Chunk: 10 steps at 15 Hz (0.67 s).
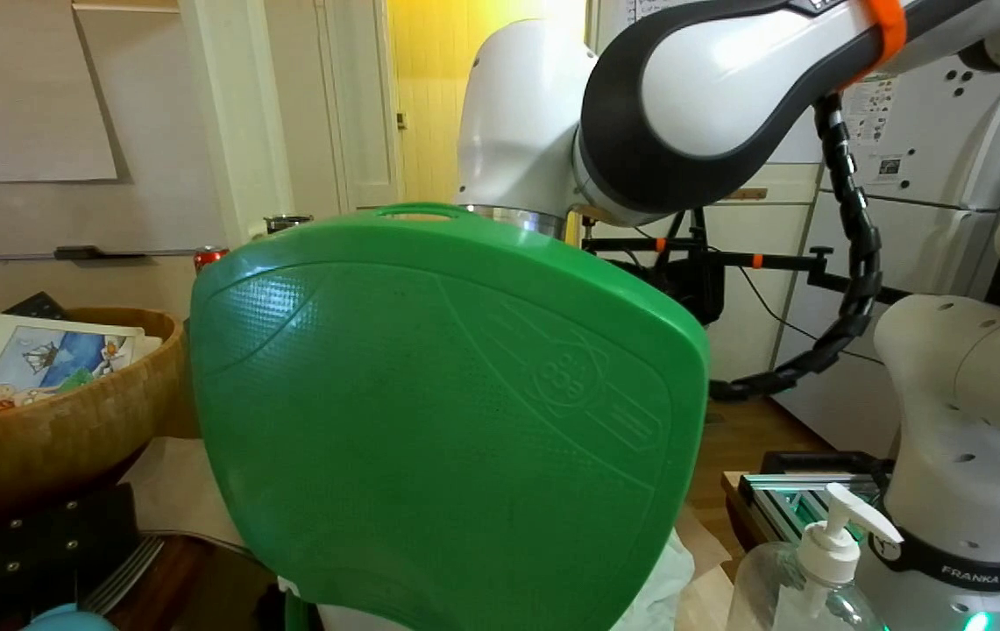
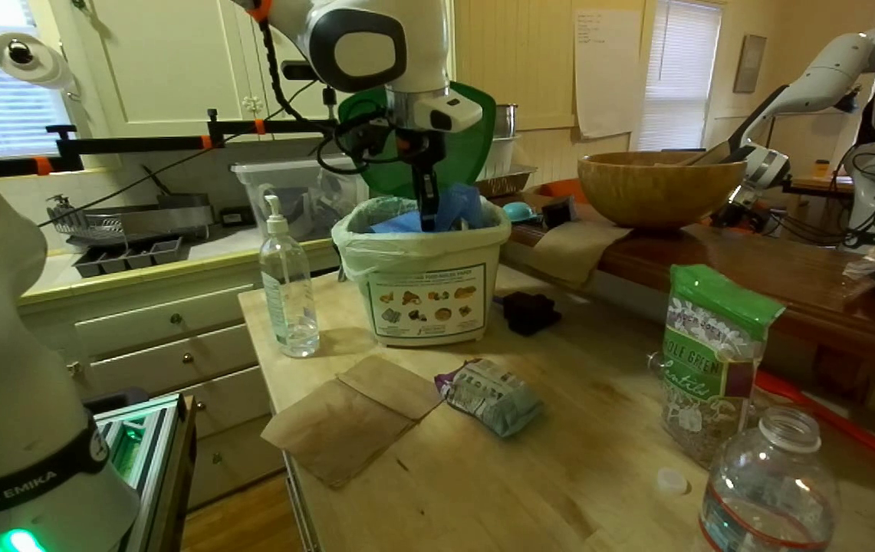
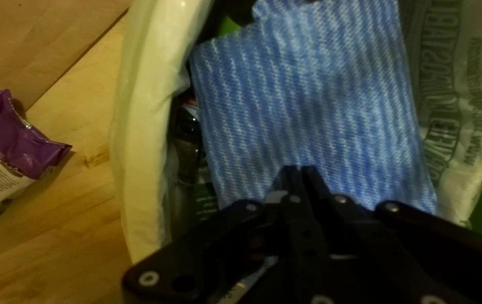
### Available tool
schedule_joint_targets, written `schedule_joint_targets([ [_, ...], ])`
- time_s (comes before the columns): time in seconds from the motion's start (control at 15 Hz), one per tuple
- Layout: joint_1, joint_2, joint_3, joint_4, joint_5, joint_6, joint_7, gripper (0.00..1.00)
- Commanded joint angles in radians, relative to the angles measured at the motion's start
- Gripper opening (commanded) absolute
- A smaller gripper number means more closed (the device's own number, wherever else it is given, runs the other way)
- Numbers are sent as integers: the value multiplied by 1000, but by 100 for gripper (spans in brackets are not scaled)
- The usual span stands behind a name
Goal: Pick up the blue cloth and put it in the bin
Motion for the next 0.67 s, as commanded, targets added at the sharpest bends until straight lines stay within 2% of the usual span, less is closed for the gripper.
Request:
schedule_joint_targets([
  [0.0,-7,-45,-6,12,22,-40,0,40],
  [0.2,-4,-90,-14,14,53,-42,-12,63],
  [0.53,-17,-140,-18,12,18,-35,8,99],
  [0.6,-24,-146,-18,10,3,-38,11,100],
])
